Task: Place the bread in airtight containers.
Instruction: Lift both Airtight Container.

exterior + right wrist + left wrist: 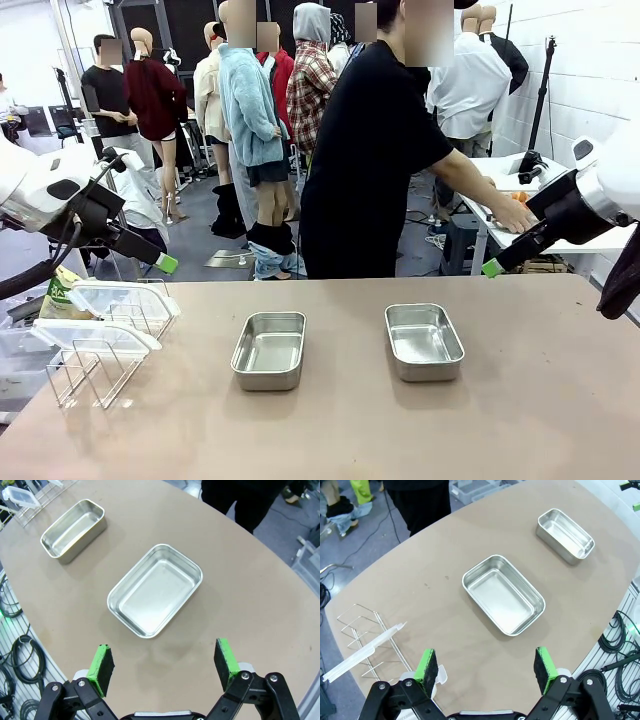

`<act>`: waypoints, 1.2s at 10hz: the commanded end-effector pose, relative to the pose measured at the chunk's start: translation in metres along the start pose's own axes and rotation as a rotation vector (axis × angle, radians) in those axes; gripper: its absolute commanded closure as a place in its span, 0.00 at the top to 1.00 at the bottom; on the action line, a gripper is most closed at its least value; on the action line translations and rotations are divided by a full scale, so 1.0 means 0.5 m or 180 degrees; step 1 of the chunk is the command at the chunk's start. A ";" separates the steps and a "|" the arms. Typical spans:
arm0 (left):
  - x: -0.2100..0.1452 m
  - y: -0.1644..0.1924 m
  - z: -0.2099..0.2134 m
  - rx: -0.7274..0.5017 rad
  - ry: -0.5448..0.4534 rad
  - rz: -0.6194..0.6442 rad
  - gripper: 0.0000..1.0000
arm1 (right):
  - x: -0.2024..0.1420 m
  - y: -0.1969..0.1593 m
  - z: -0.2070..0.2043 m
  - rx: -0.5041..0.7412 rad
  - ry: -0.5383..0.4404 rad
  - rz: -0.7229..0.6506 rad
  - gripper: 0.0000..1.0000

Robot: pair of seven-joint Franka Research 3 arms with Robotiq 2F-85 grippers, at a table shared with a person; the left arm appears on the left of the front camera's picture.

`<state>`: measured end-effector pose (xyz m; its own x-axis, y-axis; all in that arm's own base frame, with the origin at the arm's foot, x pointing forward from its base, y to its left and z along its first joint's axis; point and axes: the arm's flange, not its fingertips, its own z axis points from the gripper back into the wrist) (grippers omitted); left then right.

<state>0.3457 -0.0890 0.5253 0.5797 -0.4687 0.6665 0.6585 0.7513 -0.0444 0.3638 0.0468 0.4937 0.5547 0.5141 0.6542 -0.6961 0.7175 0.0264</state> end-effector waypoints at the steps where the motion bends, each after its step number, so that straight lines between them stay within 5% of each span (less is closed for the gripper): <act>1: -0.001 0.002 -0.002 -0.0023 -0.0002 0.0009 1.00 | 0.000 0.000 -0.002 0.0036 -0.0026 -0.0009 1.00; 12: -0.001 0.002 -0.002 -0.0023 -0.0002 0.0009 1.00 | 0.000 0.000 -0.002 0.0036 -0.0026 -0.0009 1.00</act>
<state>0.3457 -0.0891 0.5253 0.5797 -0.4688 0.6665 0.6585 0.7513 -0.0443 0.3638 0.0468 0.4937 0.5547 0.5141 0.6542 -0.6961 0.7175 0.0264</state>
